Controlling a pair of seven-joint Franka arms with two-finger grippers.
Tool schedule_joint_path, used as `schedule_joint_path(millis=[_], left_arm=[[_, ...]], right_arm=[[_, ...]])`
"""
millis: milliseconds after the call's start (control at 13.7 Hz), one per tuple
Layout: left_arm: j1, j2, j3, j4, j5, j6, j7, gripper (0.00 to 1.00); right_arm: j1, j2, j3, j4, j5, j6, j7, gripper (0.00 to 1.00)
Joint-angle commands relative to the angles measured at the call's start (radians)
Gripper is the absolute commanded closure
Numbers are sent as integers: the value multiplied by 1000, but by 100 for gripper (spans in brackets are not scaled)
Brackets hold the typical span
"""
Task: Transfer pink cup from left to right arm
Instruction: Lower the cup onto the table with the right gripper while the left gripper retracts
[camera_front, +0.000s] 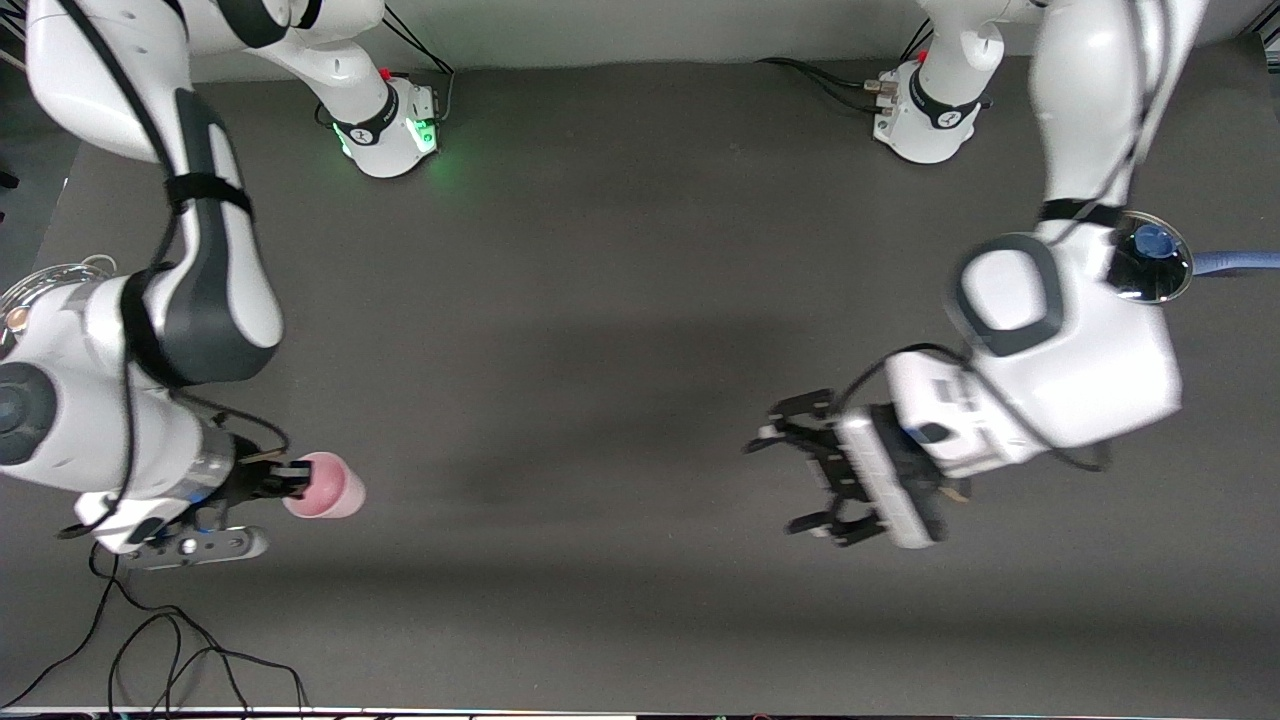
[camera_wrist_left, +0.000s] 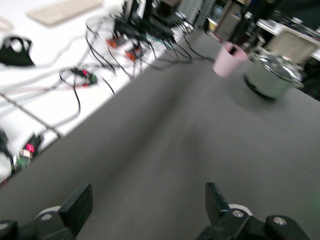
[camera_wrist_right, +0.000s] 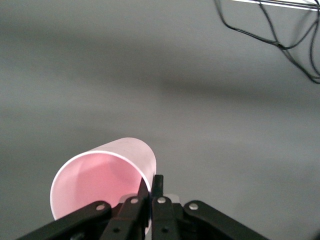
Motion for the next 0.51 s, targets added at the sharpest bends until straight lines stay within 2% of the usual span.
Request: schedule_joint_path(millis=[0, 220, 439], left_arm=[[79, -95, 1, -34, 120, -200, -87, 0], [107, -181, 15, -32, 292, -415, -256, 0], [112, -234, 79, -32, 367, -579, -386, 0]], right_arm=[[-99, -37, 11, -100, 8, 51, -190, 100], [-225, -27, 11, -198, 28, 161, -399, 100], [-332, 61, 12, -232, 80, 270, -588, 100]])
